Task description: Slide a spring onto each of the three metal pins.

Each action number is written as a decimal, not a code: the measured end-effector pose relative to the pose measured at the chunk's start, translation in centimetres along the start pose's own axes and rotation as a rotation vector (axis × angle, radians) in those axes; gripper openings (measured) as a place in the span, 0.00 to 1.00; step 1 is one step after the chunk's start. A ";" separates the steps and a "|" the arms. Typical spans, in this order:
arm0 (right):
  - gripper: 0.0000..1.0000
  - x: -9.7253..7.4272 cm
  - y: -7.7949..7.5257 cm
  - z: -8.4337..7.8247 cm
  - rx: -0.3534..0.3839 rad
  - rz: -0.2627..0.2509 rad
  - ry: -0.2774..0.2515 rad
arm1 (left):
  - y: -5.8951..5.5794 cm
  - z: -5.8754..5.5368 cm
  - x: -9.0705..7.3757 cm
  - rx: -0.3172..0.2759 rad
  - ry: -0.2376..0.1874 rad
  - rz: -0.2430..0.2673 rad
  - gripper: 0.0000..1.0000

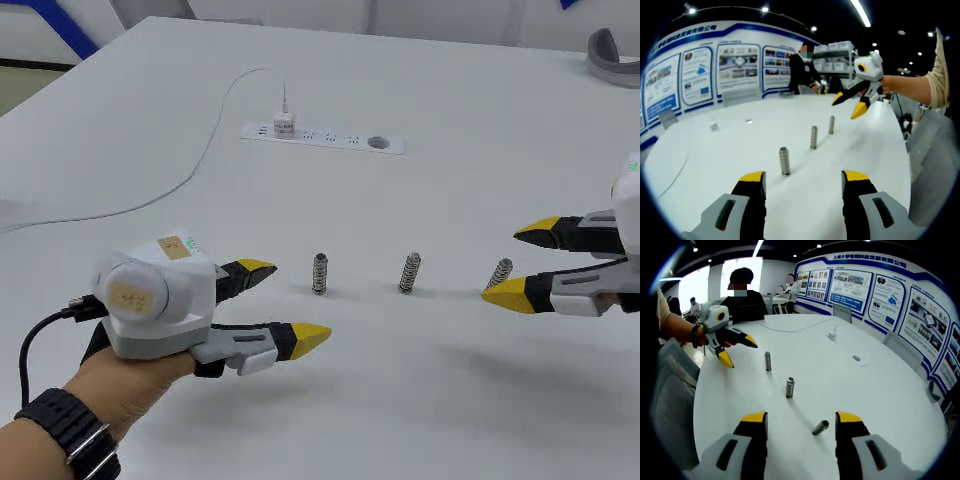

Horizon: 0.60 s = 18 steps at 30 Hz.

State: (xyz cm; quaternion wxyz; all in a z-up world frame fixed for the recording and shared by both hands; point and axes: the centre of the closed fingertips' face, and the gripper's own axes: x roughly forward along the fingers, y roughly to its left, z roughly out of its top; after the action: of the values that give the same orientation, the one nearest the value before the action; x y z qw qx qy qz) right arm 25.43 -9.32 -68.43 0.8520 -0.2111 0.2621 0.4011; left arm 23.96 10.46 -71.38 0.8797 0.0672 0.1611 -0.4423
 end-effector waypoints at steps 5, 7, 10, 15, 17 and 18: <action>0.59 -0.5 0.0 -1.0 0.022 -0.014 -0.018 | -0.1 -0.2 0.0 -0.001 0.004 0.000 0.63; 0.60 -0.7 0.2 -1.4 0.026 -0.014 -0.028 | -0.2 -0.3 0.0 -0.004 0.006 -0.001 0.63; 0.62 -0.7 0.5 -2.0 0.035 -0.015 -0.038 | -0.2 -0.6 0.0 -0.006 0.010 -0.001 0.64; 0.64 -0.9 0.8 -2.7 0.060 -0.025 -0.060 | -0.2 -0.9 -0.1 -0.014 0.016 0.000 0.64; 0.65 -1.0 0.9 -2.9 0.068 -0.029 -0.063 | -0.2 -1.0 -0.1 -0.015 0.016 0.001 0.64; 0.65 -1.1 0.9 -3.0 0.074 -0.032 -0.068 | -0.2 -1.0 -0.1 -0.015 0.017 0.001 0.65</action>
State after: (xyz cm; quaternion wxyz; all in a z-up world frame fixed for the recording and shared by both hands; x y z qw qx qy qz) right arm 23.34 -11.11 -70.19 0.8739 -0.1698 0.2444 0.3843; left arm 23.54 10.70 -72.29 0.8791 0.0644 0.1719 -0.4399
